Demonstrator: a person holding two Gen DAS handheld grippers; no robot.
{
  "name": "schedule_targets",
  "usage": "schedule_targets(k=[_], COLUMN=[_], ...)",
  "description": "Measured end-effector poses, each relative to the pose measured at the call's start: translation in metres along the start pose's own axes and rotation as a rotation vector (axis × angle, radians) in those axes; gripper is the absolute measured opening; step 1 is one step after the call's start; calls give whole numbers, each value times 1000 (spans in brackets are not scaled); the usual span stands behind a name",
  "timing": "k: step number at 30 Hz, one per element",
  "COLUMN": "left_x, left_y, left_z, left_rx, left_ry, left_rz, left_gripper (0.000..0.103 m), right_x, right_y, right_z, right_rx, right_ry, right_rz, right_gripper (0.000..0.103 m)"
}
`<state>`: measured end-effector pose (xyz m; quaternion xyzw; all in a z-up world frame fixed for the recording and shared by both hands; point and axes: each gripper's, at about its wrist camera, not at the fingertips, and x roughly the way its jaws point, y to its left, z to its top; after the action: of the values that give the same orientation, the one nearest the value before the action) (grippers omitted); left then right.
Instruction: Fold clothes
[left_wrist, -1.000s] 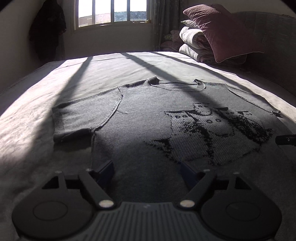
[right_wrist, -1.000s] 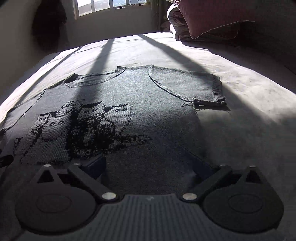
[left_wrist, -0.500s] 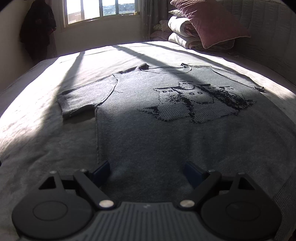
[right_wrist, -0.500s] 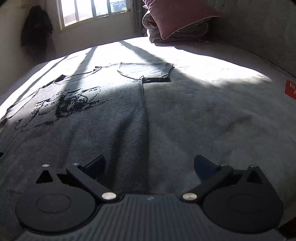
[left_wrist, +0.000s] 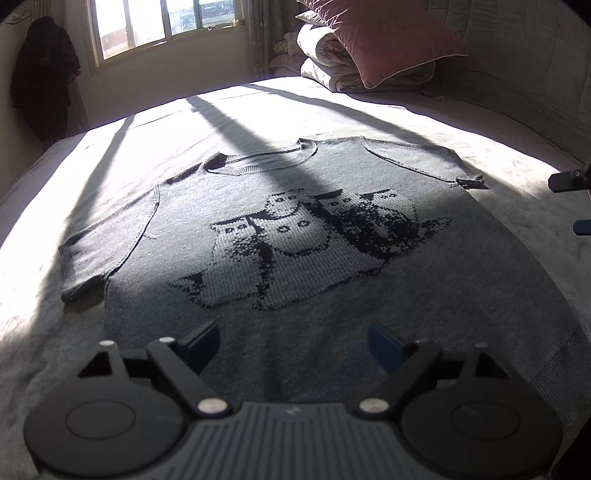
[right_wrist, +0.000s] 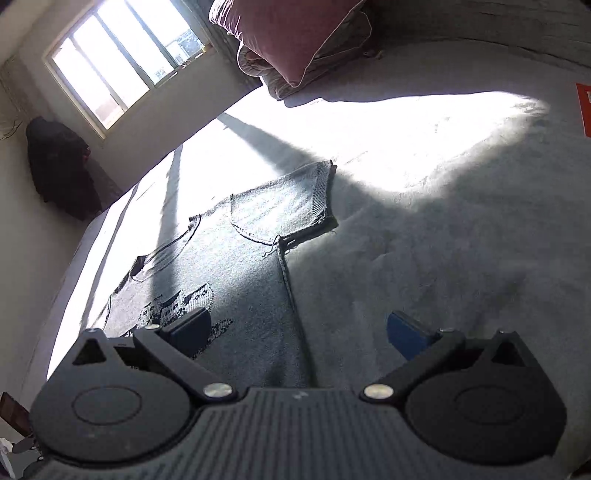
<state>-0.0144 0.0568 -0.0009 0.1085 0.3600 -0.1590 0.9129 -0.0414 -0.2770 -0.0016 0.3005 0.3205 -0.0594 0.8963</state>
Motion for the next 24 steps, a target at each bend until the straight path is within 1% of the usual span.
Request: schedule_targets(k=[3, 5, 9, 11, 12, 14, 15, 17, 20, 23, 24], left_x=[13, 23, 43, 56, 63, 81, 88, 107, 133, 155, 162], left_y=[-19, -32, -62, -82, -90, -112, -122, -146, -180, -204, -211], left_z=[30, 48, 82, 96, 102, 116, 121, 136, 156, 169, 173], left_rx=[-20, -23, -16, -6, -1, 10, 14, 36, 94, 124, 130], left_ry=[-3, -15, -44, -53, -56, -56, -55, -53, -61, -56, -52], left_rz=[-13, -11, -14, -29, -36, -52, -58, -74, -76, -77, -80], left_gripper=[88, 88, 88, 88, 88, 88, 88, 88, 88, 86, 85], right_x=[18, 30, 55, 67, 71, 74, 75, 73, 71, 77, 78], right_y=[-5, -10, -26, -38, -41, -47, -49, -53, -65, -79, -83], right_z=[25, 39, 53, 59, 63, 73, 77, 83, 89, 93, 94], right_rx=[34, 53, 80, 114, 141, 173, 185, 172, 178, 189, 201], right_ry=[8, 11, 2, 10, 28, 36, 39, 20, -12, -2, 4], right_rz=[16, 25, 40, 45, 37, 70, 83, 68, -6, -62, -66], right_gripper=[101, 96, 88, 78, 76, 70, 69, 69, 69, 69, 69])
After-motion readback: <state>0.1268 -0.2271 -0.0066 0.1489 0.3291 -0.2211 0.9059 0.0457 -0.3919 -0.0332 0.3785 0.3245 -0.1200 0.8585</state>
